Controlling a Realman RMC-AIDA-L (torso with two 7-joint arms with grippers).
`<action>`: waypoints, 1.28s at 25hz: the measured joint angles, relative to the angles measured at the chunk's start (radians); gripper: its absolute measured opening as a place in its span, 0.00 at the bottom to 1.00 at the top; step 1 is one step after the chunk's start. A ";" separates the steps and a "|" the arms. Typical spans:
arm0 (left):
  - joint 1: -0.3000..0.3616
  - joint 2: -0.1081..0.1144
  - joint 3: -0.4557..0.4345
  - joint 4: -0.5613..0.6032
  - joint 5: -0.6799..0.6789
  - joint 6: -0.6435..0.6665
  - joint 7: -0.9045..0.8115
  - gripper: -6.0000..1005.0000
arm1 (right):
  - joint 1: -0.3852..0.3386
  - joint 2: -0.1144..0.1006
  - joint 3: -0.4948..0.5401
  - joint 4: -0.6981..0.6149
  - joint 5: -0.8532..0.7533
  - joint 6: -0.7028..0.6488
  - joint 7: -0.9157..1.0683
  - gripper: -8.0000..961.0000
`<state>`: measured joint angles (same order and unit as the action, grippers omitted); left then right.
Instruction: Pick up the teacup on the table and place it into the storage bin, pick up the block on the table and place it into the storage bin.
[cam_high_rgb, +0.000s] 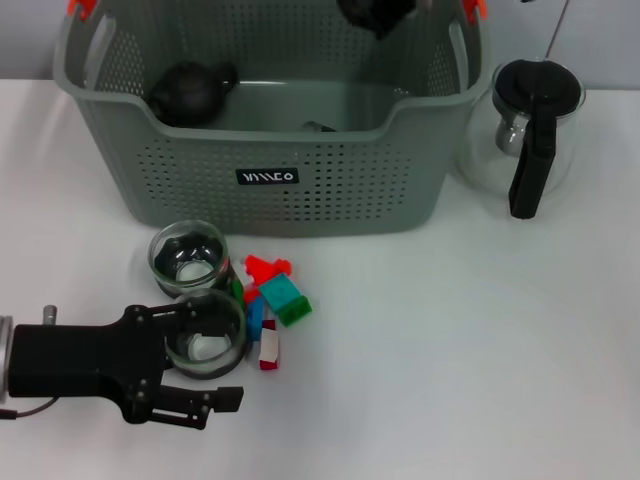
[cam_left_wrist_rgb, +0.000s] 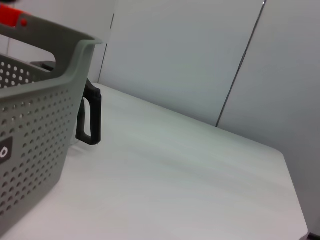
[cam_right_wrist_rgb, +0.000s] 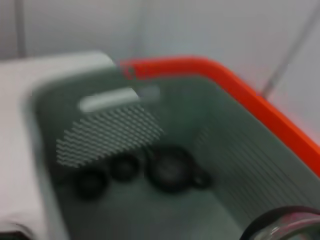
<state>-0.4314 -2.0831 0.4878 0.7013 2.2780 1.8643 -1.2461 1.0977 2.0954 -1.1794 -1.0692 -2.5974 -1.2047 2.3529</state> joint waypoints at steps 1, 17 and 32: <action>0.000 0.000 0.000 0.000 0.000 0.000 0.000 0.92 | 0.020 0.000 0.000 0.040 -0.034 0.015 0.019 0.07; 0.000 0.000 0.000 -0.005 0.001 -0.010 0.002 0.92 | 0.103 0.001 -0.004 0.261 -0.178 0.080 0.082 0.07; 0.000 0.000 0.000 -0.005 0.002 -0.011 0.002 0.92 | 0.097 0.002 -0.027 0.263 -0.179 0.084 0.079 0.07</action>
<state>-0.4312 -2.0831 0.4878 0.6964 2.2796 1.8529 -1.2440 1.1945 2.0977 -1.2061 -0.8063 -2.7764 -1.1212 2.4322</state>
